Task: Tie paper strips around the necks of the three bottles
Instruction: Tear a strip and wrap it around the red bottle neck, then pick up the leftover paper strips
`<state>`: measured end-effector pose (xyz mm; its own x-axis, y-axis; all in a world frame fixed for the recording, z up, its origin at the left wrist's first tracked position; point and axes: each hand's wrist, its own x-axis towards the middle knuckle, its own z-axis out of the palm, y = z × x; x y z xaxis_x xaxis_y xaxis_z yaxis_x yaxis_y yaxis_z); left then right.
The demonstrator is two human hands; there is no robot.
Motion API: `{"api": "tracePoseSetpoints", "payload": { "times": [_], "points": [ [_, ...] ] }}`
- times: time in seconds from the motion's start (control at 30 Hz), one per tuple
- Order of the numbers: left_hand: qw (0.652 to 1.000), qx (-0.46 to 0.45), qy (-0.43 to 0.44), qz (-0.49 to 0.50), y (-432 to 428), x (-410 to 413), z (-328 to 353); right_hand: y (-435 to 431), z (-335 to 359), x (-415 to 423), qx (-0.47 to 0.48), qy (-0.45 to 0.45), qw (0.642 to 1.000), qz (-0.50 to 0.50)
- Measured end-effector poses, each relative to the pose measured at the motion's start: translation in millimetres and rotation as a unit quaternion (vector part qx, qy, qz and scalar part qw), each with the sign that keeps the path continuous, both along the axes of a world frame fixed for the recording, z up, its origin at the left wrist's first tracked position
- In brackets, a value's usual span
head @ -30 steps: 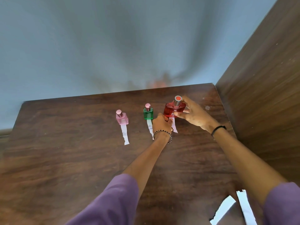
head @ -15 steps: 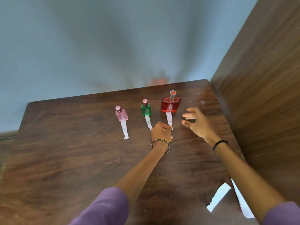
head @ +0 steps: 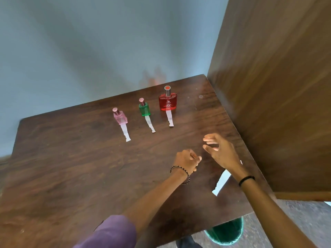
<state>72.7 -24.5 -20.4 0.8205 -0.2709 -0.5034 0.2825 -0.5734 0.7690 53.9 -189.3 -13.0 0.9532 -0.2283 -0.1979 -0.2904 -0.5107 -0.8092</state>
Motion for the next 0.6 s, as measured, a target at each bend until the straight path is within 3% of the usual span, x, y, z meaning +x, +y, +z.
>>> {"api": "tracePoseSetpoints", "payload": {
  "times": [0.23,0.6],
  "points": [
    [0.978,0.083,-0.067,-0.178,-21.3,-33.2,5.0,-29.5,2.6,-72.5,-0.019,-0.003,0.997,-0.076],
    [0.938,0.202,-0.118,-0.258,-53.9,-65.7,8.2,-53.1,-11.5,-131.3,-0.105,-0.003,0.976,-0.193]
  ]
}}
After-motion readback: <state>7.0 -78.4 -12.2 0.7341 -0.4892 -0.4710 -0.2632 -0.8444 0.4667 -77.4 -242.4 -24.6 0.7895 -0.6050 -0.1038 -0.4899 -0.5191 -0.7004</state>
